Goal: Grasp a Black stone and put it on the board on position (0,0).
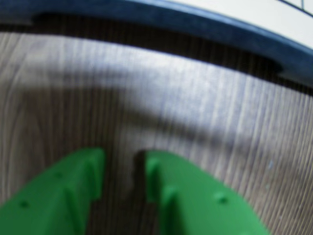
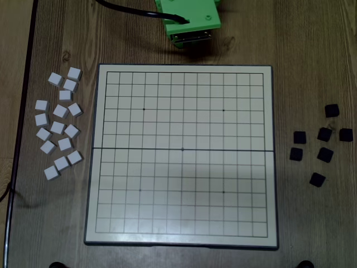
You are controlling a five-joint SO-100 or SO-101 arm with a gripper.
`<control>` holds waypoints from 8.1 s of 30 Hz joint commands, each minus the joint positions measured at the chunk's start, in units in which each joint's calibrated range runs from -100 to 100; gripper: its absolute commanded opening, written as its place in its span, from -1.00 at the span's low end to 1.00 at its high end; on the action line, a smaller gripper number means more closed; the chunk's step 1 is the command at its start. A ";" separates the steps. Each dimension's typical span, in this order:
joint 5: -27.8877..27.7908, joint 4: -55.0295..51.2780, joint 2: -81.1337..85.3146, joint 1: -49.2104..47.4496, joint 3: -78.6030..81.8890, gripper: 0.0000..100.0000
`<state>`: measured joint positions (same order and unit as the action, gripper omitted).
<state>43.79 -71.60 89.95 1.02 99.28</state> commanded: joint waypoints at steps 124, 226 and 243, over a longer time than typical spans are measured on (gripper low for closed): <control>24.08 -11.87 -106.36 -50.68 -114.45 -0.89; 28.28 1.45 -123.66 -49.59 -111.27 -0.75; 28.28 2.11 -125.18 -49.50 -112.04 -0.76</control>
<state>71.82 -69.93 -37.35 -48.57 -10.86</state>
